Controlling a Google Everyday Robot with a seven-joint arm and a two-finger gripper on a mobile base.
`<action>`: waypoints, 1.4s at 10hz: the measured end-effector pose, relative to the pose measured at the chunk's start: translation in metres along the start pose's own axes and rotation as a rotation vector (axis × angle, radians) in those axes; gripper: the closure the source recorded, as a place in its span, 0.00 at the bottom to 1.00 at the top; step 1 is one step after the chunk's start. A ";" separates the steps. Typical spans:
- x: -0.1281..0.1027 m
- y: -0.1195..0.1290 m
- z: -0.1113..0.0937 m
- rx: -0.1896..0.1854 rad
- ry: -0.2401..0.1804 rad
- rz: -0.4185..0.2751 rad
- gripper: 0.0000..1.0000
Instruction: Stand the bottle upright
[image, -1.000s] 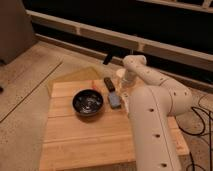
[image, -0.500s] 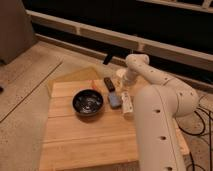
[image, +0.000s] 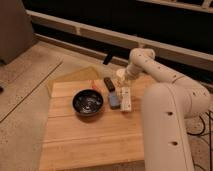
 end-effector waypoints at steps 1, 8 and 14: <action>-0.006 0.004 -0.012 -0.005 -0.034 -0.016 1.00; -0.028 0.031 -0.082 -0.055 -0.217 -0.106 1.00; -0.019 0.027 -0.126 0.023 -0.360 -0.378 1.00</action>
